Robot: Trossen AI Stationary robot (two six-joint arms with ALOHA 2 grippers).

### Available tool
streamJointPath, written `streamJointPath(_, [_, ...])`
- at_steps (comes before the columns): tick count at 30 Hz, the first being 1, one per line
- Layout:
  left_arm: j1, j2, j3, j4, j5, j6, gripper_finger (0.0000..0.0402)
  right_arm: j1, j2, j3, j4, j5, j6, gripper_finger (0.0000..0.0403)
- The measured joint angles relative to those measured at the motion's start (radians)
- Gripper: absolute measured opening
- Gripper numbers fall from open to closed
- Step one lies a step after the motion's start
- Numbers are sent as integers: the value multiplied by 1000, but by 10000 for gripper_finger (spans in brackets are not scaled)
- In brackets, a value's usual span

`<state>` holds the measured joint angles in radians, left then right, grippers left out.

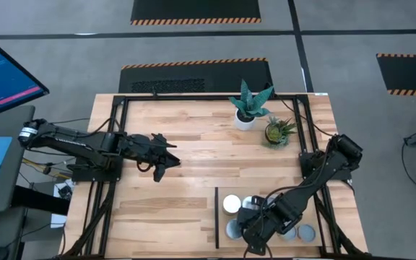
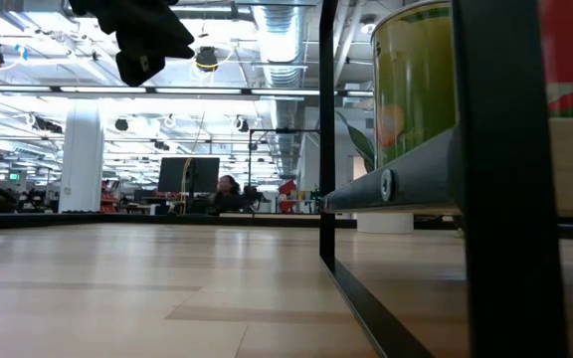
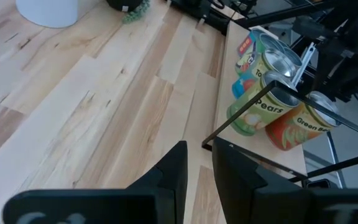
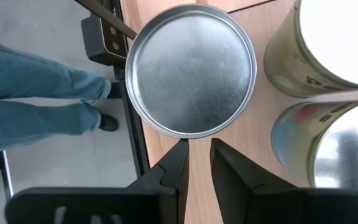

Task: Pick and place cans onto a shelf
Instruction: Adjust the cans on the shelf

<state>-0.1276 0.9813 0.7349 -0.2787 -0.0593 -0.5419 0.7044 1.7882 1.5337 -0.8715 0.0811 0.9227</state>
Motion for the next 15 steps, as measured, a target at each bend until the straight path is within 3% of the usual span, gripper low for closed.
streamJointPath(10, [0, 0, 0, 0, 0, -1, 61, -2, 0, 0, 36, 29, 3, 92])
streamJointPath(15, [0, 0, 0, 0, 0, -1, 61, 2, -6, 1, 12, -16, 11, 92])
